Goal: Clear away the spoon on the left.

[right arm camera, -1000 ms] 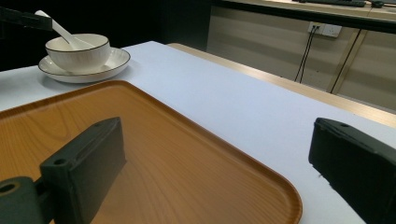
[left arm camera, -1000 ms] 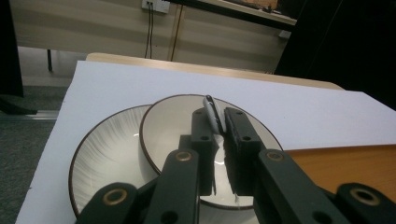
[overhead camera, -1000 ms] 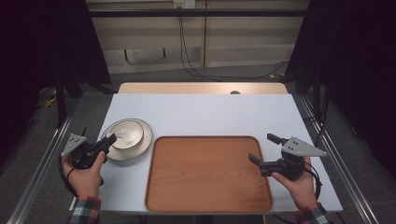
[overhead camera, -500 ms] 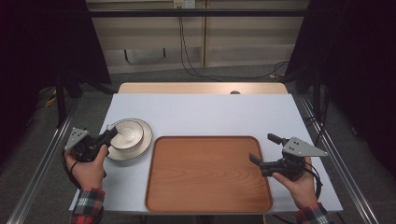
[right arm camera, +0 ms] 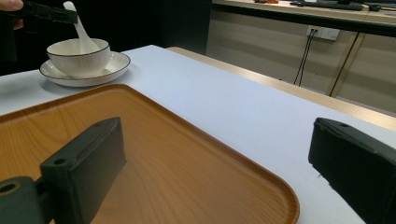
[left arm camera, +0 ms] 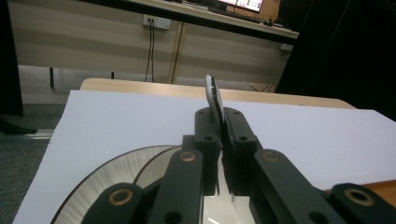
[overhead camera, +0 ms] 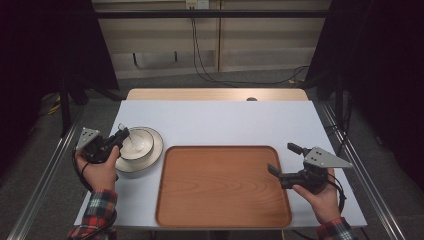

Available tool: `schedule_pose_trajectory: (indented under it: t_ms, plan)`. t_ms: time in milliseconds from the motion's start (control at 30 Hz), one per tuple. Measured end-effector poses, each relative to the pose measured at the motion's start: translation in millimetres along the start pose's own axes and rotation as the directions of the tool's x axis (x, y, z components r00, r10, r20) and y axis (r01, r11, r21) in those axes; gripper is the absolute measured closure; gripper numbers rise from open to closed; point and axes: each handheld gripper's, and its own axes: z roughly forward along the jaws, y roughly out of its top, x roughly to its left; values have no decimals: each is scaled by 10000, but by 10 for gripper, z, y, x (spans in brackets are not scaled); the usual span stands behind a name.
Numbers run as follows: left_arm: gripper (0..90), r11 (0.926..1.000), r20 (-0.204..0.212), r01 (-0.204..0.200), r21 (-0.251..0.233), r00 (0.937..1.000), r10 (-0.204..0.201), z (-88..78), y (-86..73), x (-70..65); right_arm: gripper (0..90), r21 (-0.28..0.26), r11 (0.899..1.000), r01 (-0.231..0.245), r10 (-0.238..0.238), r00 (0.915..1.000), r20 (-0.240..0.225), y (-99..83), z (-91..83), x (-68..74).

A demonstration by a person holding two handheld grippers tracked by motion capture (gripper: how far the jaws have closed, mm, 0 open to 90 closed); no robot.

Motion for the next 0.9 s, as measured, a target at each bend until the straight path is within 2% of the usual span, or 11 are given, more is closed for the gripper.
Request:
schedule_pose_trajectory:
  t_ms: [200,233,267,367,567,633,700,900]
  plan:
    - [856,10000,1,38,55,10000,-38,97,37,-8,31,25,10000,-8,8,10000,-19,-2,-1,2]
    - [855,9999,-106,96,58,9999,-95,112,40,-15,31,20,10000,-11,11,10000,-39,-3,-1,1]
    - [855,10000,49,61,65,10000,-62,121,40,-8,31,16,10000,-33,33,10000,-28,-4,-1,3]
    - [855,9999,-126,153,42,9998,-153,144,42,-5,30,47,10000,-77,77,10000,-4,-3,-9,0]
    - [856,9999,-7,111,45,9999,-111,124,40,-4,29,-29,10000,-88,88,10000,-23,-3,-24,-16]
    - [856,9997,-56,257,-32,9997,-257,119,33,-6,28,-12,10000,-39,39,10000,-5,-5,-24,-18]
    - [856,9998,-39,173,30,9998,-173,100,36,0,27,-22,10000,-39,39,10000,2,-5,-20,-15]
    - [858,9996,192,244,-165,9995,-241,41,91,-2,19,-4,10000,-6,6,10000,29,-6,-9,3]
